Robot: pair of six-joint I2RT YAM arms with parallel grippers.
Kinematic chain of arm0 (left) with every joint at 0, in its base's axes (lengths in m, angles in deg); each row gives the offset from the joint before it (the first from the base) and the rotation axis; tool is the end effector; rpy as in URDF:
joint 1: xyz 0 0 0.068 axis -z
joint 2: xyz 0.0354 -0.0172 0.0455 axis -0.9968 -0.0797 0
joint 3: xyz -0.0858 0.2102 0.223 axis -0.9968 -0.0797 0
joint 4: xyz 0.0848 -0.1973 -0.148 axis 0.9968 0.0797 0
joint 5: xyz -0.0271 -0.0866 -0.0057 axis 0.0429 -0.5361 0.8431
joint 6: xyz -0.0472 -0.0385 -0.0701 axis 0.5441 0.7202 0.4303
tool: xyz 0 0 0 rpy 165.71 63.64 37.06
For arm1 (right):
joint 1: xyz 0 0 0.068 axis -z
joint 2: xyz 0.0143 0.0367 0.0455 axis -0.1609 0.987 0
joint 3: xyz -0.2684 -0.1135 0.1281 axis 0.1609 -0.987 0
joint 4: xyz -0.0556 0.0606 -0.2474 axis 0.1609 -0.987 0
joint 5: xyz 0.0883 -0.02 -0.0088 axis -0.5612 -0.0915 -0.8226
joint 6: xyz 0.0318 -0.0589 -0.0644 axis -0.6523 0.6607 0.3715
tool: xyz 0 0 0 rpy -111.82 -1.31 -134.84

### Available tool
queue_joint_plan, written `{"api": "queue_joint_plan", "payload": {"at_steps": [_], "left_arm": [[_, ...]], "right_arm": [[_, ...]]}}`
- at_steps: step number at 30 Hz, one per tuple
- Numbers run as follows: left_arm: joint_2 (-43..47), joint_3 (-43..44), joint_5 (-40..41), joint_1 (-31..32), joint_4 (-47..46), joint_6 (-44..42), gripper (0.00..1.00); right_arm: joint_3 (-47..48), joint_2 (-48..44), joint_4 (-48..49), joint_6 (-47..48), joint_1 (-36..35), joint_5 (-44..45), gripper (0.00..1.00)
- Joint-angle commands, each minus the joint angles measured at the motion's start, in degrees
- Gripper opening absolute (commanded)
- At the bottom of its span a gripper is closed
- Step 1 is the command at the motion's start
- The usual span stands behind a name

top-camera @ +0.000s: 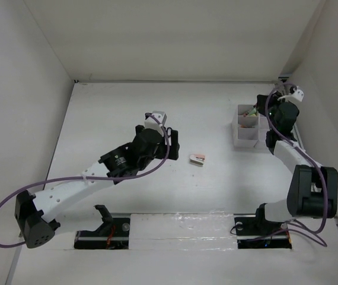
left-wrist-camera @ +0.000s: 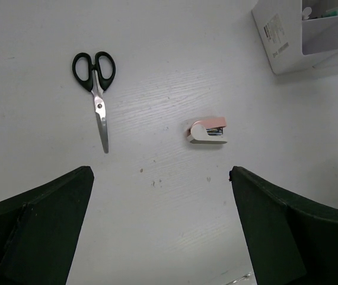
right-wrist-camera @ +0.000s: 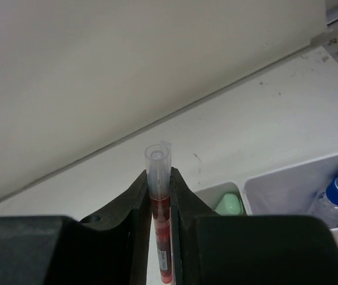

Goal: Sort the stationery into containers
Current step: Place the pen in the storage box.

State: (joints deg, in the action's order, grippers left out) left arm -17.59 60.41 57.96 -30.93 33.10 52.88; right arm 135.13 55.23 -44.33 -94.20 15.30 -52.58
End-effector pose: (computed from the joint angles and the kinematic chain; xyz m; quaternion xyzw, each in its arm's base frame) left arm 0.1819 -0.2031 0.3622 0.1107 0.8177 -0.2304 0.5158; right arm 0.3554 -0.0327 0.3338 0.1993 0.6725 0.1706 0.6920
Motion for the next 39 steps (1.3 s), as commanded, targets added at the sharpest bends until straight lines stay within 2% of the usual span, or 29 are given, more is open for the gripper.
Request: {"api": "queue_joint_plan", "payload": {"at_steps": [1,12,17,21,25,28,29,31,39], "left_arm": [[2.9,-1.3,0.4,-0.1,-2.0,1.0,1.00],[3.5,-3.0,-5.0,-0.1,-6.0,-0.6,1.00],[4.1,-3.0,-5.0,-0.1,-6.0,-0.6,1.00],[5.3,-3.5,-3.9,-0.1,-6.7,-0.6,1.00],[5.8,-3.5,-3.2,-0.1,-6.7,-0.1,1.00],[5.8,-3.5,-3.2,-0.1,-6.7,-0.1,1.00],[5.8,-3.5,-3.2,-0.1,-6.7,-0.1,1.00],[5.8,-3.0,-3.2,-0.1,-6.7,-0.1,1.00],[5.3,-3.0,-3.2,-0.1,-6.7,-0.1,1.00]], "right_arm": [[1.0,0.5,6.3,1.8,0.5,4.0,0.00],[-2.4,4.6,9.6,2.8,1.0,8.7,0.00],[-2.4,5.2,8.0,2.8,0.5,9.3,0.00],[-3.0,5.7,6.6,2.1,-0.1,10.8,0.04],[-4.1,4.6,5.3,1.3,-0.1,11.4,0.11],[-3.6,4.6,5.3,1.3,-0.1,9.4,0.20],[-3.6,4.6,5.3,1.3,-0.1,9.4,0.32],[-3.6,4.6,5.3,1.8,-0.6,9.4,0.45],[-4.1,3.4,5.3,2.4,-1.2,8.3,0.59]]}}
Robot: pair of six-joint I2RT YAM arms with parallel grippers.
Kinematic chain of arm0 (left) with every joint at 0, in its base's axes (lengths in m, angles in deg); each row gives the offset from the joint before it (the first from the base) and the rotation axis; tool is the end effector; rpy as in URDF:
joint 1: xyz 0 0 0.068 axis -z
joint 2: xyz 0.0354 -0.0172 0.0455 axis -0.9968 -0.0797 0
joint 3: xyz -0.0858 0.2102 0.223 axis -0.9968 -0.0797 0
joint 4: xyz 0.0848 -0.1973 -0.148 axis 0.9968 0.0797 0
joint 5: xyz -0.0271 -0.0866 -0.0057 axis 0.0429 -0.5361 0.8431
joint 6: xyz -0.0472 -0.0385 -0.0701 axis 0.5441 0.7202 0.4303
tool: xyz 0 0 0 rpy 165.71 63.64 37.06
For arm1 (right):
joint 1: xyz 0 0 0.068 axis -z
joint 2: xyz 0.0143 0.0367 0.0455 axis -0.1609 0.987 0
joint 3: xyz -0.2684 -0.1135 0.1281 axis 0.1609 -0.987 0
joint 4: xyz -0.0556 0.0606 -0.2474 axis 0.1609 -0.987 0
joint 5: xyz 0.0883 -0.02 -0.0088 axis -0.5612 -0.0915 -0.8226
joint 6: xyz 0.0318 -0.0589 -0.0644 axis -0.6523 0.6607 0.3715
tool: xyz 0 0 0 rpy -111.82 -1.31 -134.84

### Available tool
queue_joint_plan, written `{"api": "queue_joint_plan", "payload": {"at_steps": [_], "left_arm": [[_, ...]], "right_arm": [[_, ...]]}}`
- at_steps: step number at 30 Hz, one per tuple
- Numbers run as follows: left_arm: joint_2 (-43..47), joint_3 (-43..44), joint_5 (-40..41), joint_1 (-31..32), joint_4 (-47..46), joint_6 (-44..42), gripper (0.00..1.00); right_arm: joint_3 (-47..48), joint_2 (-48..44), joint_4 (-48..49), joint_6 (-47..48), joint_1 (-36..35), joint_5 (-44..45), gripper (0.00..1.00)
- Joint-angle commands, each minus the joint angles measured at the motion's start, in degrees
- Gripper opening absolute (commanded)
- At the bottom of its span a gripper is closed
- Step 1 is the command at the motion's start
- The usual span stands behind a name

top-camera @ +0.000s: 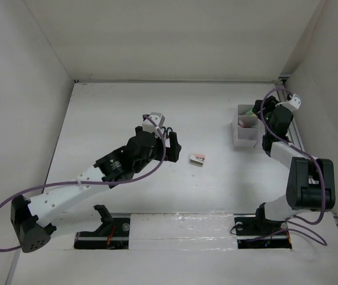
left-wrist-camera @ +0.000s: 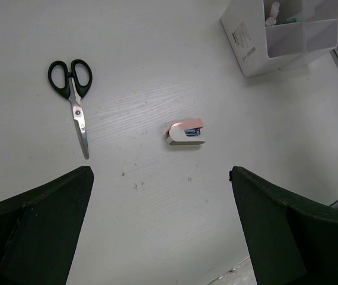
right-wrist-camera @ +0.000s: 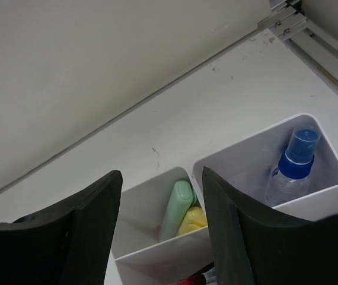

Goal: Sort the stationery into containers
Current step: Place the pen in the storage box, then pick up the stapler from the center of the board.

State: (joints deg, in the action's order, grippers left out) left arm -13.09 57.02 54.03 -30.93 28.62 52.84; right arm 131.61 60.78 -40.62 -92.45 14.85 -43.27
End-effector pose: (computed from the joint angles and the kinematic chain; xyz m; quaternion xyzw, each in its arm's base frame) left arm 0.1687 -0.1939 0.3687 0.1175 0.7922 -0.2823 0.5281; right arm 0.3666 -0.0446 0.2871 0.2494 0.6901 0.0984 0.6722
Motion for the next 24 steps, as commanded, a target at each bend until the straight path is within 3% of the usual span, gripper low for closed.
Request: {"api": "queue_joint_plan", "payload": {"at_steps": [1,3,8,11,12,16,24], "left_arm": [[0.8,0.4,0.8,-0.1,-2.3,-0.1,1.00],[0.8,0.4,1.3,-0.1,-2.3,0.8,1.00],[0.1,-0.2,2.6,-0.1,-2.8,5.7,1.00],[-2.3,-0.8,-0.6,-2.5,-4.2,9.4,1.00],[-4.4,-0.8,-2.9,-3.6,-4.7,10.4,1.00],[-11.8,2.2,-2.9,-3.6,-2.6,16.2,1.00],[-23.9,9.0,-1.6,-2.5,1.6,30.4,1.00]], "right_arm": [[-0.6,-2.7,2.9,1.2,-1.4,-1.0,0.63],[-2.0,-4.3,3.4,1.2,-2.8,-2.4,0.68],[-2.0,-15.5,0.5,2.3,-7.1,-1.9,1.00],[1.5,-21.6,-7.6,3.3,-12.1,1.9,1.00],[3.0,-22.6,-14.9,3.4,-13.2,2.6,1.00],[8.3,-26.7,-29.3,4.0,-19.9,8.9,1.00],[6.9,-40.2,-44.1,0.3,-23.4,8.3,1.00]]}}
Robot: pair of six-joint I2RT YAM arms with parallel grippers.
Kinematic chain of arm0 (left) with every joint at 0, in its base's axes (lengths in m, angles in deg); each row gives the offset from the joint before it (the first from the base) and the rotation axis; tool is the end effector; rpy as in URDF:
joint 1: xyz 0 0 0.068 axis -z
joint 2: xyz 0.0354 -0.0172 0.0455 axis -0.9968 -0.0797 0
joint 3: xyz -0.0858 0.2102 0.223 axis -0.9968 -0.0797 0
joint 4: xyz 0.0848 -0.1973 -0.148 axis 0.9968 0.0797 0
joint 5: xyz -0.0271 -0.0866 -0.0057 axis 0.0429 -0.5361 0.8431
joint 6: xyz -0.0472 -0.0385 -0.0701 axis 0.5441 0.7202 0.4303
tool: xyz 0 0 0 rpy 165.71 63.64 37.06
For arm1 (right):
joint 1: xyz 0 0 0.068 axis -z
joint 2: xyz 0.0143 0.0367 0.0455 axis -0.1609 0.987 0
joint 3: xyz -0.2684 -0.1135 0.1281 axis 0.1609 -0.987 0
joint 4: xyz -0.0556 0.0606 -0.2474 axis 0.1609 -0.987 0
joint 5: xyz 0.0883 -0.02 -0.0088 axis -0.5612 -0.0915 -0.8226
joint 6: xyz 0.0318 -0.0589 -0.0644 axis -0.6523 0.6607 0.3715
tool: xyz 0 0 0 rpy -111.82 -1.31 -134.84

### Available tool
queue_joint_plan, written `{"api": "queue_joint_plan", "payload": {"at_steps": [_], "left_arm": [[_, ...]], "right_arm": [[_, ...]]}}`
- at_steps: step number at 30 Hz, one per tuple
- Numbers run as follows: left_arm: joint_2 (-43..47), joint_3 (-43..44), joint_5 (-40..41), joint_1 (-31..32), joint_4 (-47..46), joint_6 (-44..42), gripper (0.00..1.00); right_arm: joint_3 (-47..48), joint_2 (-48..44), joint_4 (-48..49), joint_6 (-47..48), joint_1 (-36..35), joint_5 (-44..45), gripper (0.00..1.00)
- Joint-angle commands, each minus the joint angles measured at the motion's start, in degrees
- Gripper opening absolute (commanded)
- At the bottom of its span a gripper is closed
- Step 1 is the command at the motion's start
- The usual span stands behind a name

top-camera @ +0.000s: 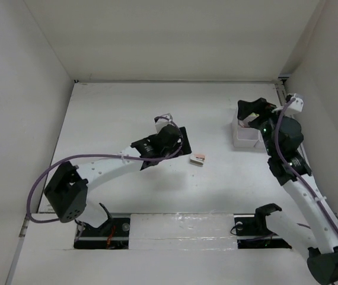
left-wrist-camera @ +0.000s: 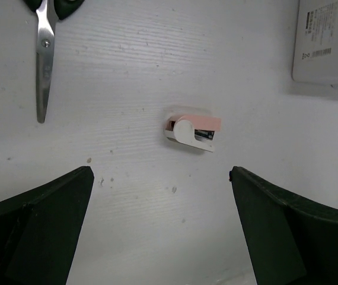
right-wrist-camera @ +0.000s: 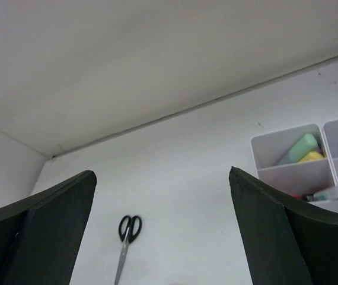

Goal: Sort the stationery into containers
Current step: Pick up the stapler from the center of the board.

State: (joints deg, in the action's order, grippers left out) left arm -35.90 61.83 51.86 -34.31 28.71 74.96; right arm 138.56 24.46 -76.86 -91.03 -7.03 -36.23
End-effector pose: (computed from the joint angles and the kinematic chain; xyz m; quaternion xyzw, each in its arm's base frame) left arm 0.2362 -0.2584 0.2874 -0.0287 0.8822 -0.2682 0.3859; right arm 0.2116 0.0422 0.4142 0.1468 0.6756 0.1939 0.6960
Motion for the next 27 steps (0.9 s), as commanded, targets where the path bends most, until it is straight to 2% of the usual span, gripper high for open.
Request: {"api": "queue_joint_plan", "payload": {"at_steps": [1,5,14,17,21,23,27], "left_arm": [[-1.9,4.8,1.3,1.6,1.5,10.8,1.00],[-6.5,8.7,5.4,4.7,3.8,20.9,1.00],[-13.5,9.6,2.2,5.3,6.0,43.1,1.00],[-18.8,16.0,2.2,5.3,13.3,47.1,1.00],[-25.4,22.4,-2.3,3.6,18.5,50.6,1.00],[-28.3,23.9,-4.5,2.8,19.1,52.5,1.00],[-29.6,24.4,-3.8,2.2,19.9,55.6,1.00]], "right_arm": [[-0.1,-6.4,-9.1,-1.7,-2.2,1.3,1.00],[-0.1,-10.3,-13.4,-1.7,-2.7,-1.5,1.00],[-0.1,-11.6,-16.1,-1.7,-2.7,-6.6,1.00],[0.5,-12.7,-16.1,-1.7,-2.7,-7.8,1.00],[-0.1,-14.6,-16.1,-1.7,-2.7,-8.9,1.00],[-0.1,-14.6,-16.1,-1.7,-2.7,-9.5,1.00],[0.6,-15.1,-16.1,-1.7,-3.2,-10.8,1.00]]}}
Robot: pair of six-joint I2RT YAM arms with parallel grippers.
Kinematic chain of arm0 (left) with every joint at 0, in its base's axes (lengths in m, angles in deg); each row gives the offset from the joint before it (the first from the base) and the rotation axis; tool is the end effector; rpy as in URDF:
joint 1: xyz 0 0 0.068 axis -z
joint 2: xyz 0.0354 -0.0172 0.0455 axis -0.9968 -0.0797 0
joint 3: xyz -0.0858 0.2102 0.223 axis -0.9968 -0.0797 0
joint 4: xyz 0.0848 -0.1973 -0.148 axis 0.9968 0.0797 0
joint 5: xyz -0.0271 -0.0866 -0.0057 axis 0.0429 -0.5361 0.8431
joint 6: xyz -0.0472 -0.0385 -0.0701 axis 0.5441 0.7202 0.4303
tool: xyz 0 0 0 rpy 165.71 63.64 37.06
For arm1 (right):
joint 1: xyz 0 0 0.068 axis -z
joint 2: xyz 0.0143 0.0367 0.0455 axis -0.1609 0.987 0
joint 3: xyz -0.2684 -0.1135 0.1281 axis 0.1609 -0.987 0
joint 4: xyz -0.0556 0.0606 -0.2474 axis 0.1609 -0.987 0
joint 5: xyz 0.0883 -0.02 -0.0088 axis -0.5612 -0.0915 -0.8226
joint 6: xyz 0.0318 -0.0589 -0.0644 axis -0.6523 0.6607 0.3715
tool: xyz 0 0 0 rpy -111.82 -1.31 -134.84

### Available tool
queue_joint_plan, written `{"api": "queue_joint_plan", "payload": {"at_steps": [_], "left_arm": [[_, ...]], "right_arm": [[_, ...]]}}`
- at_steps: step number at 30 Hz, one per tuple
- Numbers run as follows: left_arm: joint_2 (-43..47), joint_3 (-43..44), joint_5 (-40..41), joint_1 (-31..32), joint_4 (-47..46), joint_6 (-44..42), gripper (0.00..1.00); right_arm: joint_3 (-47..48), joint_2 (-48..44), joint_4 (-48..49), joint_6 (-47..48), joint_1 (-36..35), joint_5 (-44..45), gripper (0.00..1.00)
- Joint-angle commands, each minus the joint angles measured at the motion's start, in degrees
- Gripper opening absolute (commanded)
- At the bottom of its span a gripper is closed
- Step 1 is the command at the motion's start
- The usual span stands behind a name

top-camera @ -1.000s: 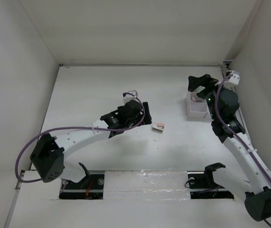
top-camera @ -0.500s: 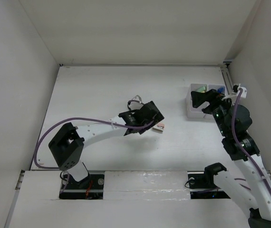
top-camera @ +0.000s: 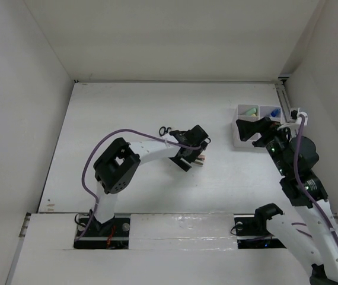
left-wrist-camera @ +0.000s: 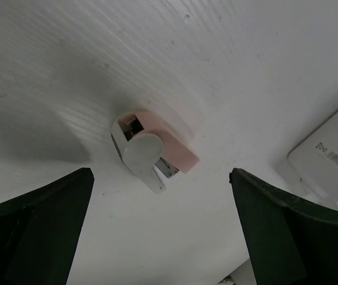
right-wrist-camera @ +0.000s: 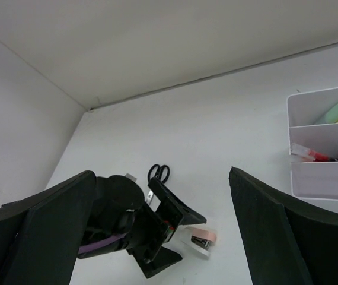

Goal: Sort the stationery into containers
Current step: Pick up the stapler from the center of the board.

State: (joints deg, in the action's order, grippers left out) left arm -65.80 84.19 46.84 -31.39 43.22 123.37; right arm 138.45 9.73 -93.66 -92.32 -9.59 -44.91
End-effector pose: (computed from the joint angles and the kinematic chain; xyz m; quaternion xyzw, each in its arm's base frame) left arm 0.2811 -0.3627 0.1943 -0.3610 0.8856 -0.2481 0.1542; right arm 0.1357 0.0396 0.4082 0.0859 0.6993 0.2608 0.6600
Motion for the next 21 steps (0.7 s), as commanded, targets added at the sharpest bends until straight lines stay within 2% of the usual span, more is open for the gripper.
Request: {"api": "queue_joint_plan", "payload": {"at_steps": [1,4,16,18,19,20,21], "left_arm": [[0.3,2.6,1.8,-0.7,6.8,8.0,1.00],[0.3,2.0,2.9,-0.7,8.1,9.5,1.00],[-3.6,5.1,2.4,-1.3,10.5,11.2,0.86],[-4.8,5.8,2.4,-1.8,10.5,11.2,0.81],[-4.8,6.6,2.4,-1.8,11.2,11.2,0.74],[-5.4,6.6,1.9,-1.8,11.8,11.2,0.61],[-5.9,6.6,1.9,-1.8,11.8,11.2,0.55]], "right_arm": [[0.7,-1.1,0.7,-0.4,-0.7,-2.1,1.00],[0.7,-1.6,0.7,-0.4,-0.7,-3.1,1.00],[-0.4,-3.2,1.3,-0.9,-0.7,-4.2,1.00],[-0.4,-3.7,1.3,-0.9,-0.7,-4.7,1.00],[-0.4,-3.7,1.3,-0.9,-0.7,-4.7,1.00],[-0.4,-4.3,0.7,-0.9,-0.7,-4.7,1.00],[-0.4,-4.3,0.7,-0.9,-0.7,-4.7,1.00]]}}
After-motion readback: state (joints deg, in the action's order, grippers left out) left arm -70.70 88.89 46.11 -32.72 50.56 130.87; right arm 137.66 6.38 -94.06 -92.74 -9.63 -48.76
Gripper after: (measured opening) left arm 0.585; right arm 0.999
